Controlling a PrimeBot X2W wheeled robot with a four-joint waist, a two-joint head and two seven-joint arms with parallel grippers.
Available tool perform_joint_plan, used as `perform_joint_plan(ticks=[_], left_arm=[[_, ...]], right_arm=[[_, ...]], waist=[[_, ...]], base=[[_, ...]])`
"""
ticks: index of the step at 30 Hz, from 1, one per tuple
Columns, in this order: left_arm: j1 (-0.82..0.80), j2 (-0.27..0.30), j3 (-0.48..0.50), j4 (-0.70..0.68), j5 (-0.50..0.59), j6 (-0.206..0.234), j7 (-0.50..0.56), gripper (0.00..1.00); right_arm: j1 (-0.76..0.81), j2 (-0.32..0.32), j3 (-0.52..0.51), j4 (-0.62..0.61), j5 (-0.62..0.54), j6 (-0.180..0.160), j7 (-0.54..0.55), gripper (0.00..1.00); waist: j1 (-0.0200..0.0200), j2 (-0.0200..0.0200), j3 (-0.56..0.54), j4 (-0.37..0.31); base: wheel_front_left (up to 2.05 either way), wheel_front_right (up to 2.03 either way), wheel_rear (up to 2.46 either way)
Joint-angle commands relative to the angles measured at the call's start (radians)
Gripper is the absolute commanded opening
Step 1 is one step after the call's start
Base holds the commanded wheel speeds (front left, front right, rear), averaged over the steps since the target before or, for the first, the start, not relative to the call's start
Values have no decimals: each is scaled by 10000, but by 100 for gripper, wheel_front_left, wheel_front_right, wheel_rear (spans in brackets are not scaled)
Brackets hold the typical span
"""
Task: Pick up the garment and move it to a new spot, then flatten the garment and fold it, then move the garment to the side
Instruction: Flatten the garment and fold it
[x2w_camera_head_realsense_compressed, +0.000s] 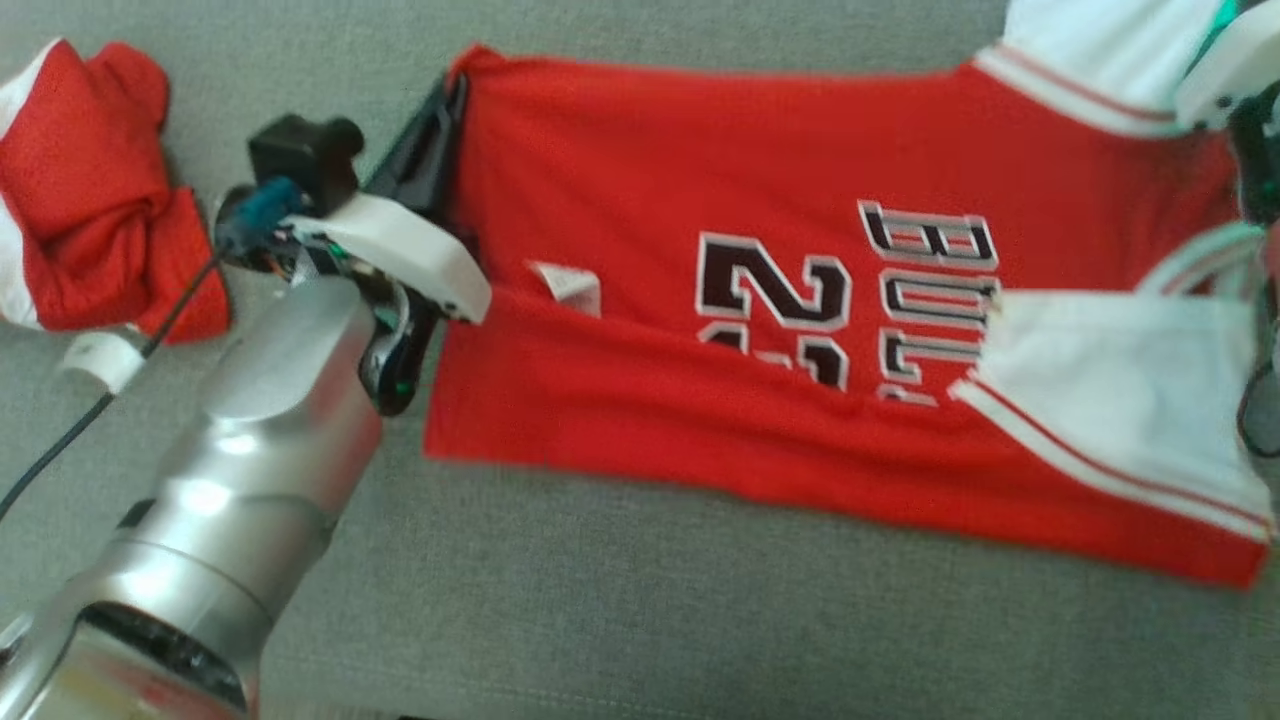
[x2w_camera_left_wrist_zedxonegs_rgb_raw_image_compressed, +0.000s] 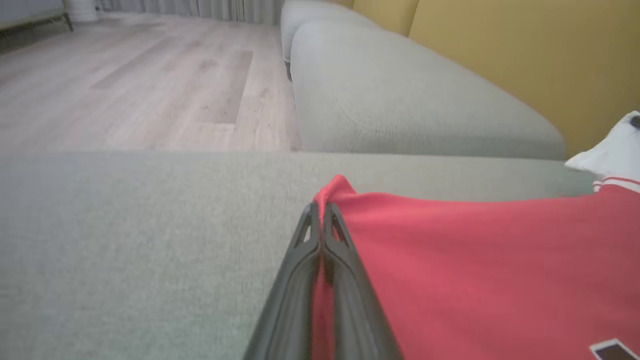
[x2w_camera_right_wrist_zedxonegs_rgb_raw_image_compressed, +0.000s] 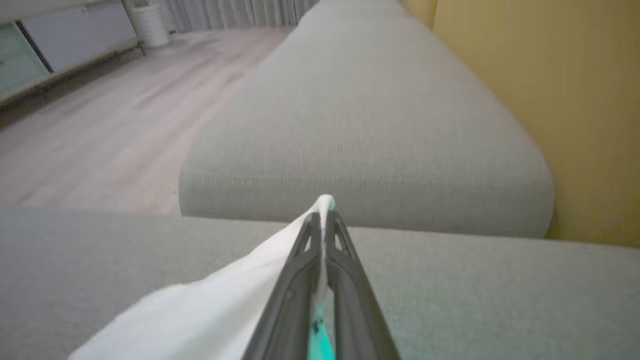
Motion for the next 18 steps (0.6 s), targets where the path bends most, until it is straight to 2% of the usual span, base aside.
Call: perform_joint_plan(ticks=[1,4,9,13,18], left_arm=[[-87,512,589,-364,208,151,-121,0],[484,603,1310,-966,669,378,-122,0],[1812,694,2341,-1790,1619,655,-122,0],[3084,700,3198,-2414,2430,827,-123,0],[4723,503,4496,-3214,3307,926,-123,0]], right_arm=[[-291,13,63,-385,-62,-9,-405,0],[-73,210,200,-508,69,-9,-1129,0],[924,508,747,-1177,841,-9,-1600,0],[2442,490,1236,-2306,1831,-9,-1688,0],[4967,221,1279,-4299,2941,-9,-1698,0]], waist=[[-1,0,-156,-106],[-1,0,-417,-311],[-1,0,-959,-736],[-1,0,-1526,-1094],[-1,0,-2159,-1469]], base=[[0,0,0],[0,0,0],[0,0,0],[0,0,0],[0,0,0]])
